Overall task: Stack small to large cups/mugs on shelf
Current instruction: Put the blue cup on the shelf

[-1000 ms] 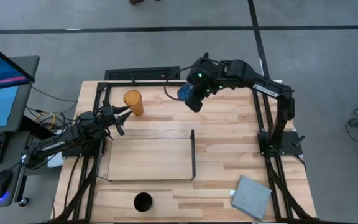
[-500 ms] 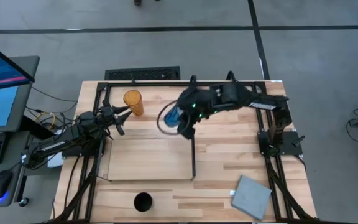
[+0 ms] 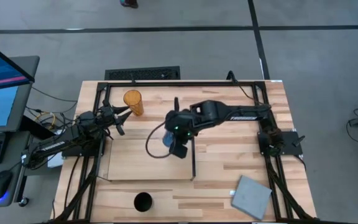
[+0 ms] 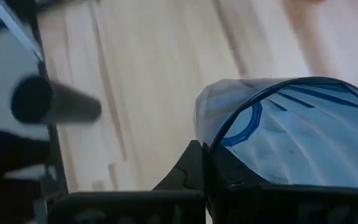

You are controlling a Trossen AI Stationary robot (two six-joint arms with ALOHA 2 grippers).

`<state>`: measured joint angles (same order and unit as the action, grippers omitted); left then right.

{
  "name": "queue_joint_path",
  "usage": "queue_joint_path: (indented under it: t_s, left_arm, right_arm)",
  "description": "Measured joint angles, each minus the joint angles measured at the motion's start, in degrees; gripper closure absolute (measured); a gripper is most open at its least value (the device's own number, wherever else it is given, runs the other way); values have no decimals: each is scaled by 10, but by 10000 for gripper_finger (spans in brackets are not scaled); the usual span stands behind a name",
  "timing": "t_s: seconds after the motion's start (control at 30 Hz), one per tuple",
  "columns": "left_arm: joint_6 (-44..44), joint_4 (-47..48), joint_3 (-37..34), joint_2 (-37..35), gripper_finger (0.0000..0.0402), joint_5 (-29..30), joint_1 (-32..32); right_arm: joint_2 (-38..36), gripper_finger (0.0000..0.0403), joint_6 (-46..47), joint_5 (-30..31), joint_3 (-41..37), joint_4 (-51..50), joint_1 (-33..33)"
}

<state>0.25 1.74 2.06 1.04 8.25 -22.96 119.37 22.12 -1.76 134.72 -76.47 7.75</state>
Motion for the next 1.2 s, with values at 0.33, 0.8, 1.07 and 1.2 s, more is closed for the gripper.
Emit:
queue_joint_path:
  t_s: [0.33, 0.8, 1.07, 1.2]
  left_arm:
    - [0, 0, 0, 2, 287, 0, 0]
    - [23, 0, 0, 9, 288, 0, 0]
    - [22, 0, 0, 9, 287, 0, 0]
    - [22, 0, 0, 9, 287, 0, 0]
  right_arm:
    - [30, 393, 10, -56, -4, -4, 17]
    - [60, 393, -1, -115, -5, 12, 7]
    - [60, 393, 3, -60, -5, -16, 2]
    - [76, 393, 24, -40, -6, -12, 9]
